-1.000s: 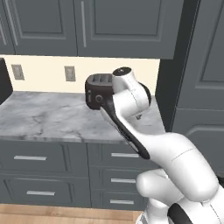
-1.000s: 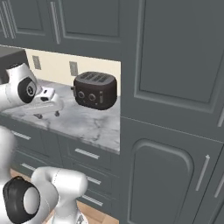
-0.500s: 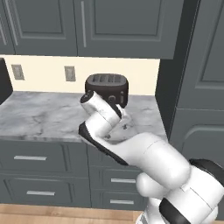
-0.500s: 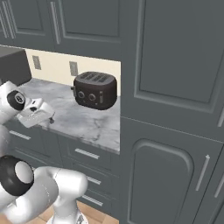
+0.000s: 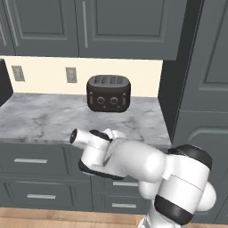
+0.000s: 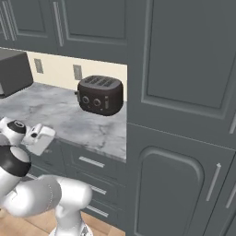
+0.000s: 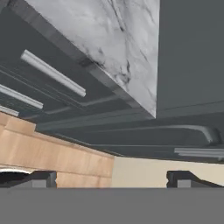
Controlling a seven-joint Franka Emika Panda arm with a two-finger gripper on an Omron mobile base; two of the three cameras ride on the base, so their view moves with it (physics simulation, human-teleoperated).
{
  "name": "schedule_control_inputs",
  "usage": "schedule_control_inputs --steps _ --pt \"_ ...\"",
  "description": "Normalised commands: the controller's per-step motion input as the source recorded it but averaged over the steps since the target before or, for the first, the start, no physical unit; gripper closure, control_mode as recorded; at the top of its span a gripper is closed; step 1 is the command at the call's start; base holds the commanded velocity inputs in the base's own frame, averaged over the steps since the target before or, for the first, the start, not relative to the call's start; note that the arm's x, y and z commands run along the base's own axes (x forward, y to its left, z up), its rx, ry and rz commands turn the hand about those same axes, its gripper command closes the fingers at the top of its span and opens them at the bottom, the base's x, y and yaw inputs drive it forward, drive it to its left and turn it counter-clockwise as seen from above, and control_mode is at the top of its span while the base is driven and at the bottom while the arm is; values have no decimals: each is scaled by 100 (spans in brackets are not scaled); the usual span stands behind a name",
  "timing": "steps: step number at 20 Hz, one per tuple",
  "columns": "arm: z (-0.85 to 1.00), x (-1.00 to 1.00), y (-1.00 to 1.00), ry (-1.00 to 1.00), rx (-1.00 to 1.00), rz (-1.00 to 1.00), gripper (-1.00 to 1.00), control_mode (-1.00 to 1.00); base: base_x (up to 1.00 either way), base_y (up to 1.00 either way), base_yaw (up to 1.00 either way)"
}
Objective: Take a straw from the drawer in front and place it inside the glass cup on the dining counter.
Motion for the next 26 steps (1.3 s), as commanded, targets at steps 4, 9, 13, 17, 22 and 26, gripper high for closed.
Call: schedule_control_inputs --steps 4,9,13,17,22,26 --pt "-78 27 1 3 -22 0 -100 -100 0 0 0" --pt "-63 38 0 2 -22 0 -100 -100 0 0 0" --pt "-51 25 0 0 -20 0 -100 -100 0 0 0" --pt "-44 17 0 0 -19 0 -100 -100 0 0 0" --pt "-42 33 0 0 -17 -1 -100 -100 0 0 0" --pt "-45 25 3 0 -16 0 -100 -100 0 0 0"
